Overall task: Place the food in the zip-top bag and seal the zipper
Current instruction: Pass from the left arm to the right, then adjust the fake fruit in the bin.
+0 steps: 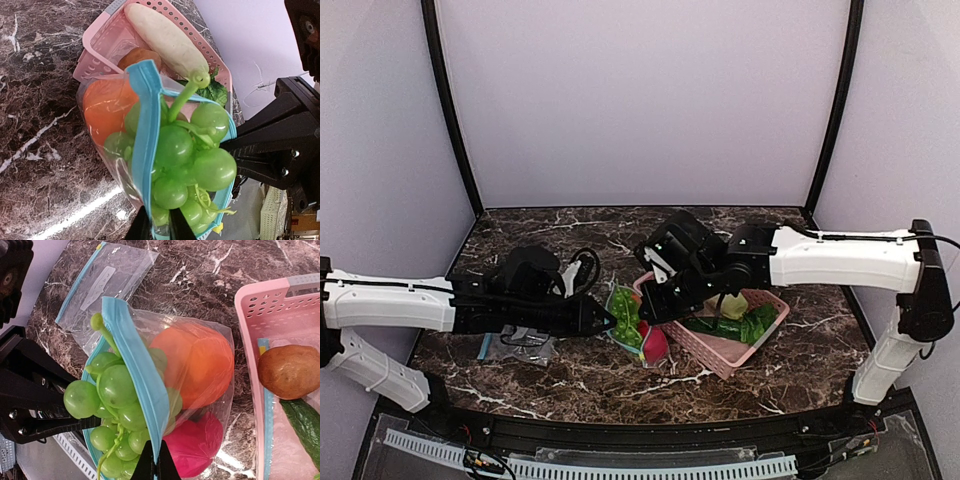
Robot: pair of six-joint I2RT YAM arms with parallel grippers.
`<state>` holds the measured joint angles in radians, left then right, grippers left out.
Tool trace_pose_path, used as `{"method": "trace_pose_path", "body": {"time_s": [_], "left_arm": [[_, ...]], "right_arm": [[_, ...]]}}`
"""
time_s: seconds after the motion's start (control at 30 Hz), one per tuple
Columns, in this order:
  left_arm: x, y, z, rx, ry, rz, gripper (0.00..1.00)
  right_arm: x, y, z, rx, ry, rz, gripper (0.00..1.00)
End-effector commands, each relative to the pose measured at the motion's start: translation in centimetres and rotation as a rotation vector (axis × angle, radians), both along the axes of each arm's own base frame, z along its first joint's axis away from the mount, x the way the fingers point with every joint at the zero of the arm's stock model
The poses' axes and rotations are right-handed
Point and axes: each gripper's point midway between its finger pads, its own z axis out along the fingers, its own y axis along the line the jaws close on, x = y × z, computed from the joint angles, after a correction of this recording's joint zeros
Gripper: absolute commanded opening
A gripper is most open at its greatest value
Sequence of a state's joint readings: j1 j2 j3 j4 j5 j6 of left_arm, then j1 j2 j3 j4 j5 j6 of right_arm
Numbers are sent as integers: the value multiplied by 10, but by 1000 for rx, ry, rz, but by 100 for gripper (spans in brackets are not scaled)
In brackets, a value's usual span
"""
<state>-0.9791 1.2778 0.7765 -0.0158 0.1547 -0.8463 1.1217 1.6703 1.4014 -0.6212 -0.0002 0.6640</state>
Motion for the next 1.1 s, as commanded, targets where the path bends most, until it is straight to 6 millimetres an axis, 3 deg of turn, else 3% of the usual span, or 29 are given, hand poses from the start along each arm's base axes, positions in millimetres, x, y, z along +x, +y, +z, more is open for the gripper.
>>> {"method": "trace_pose_path", "body": {"time_s": [0.0,0.23,0.37,0.53,0.77,1.07], "left_arm": [[-4,15,-12,10,14,29,23],[-1,30,-6,-73,-13,119,69],[6,34,-3,-100,-33,154,86],[17,35,-6,-108,-40,179,88],[13,22,-21,-104,14,122,69],[4,15,-36,-65,28,58,72]], "right_arm": [[-12,26,-2,134,63,37,0],[-16,27,-6,156,71,49,0],[-18,29,-5,171,74,62,0],[-19,31,-5,184,81,65,0],[-18,30,-2,199,74,50,0],[-16,30,0,223,80,26,0]]}}
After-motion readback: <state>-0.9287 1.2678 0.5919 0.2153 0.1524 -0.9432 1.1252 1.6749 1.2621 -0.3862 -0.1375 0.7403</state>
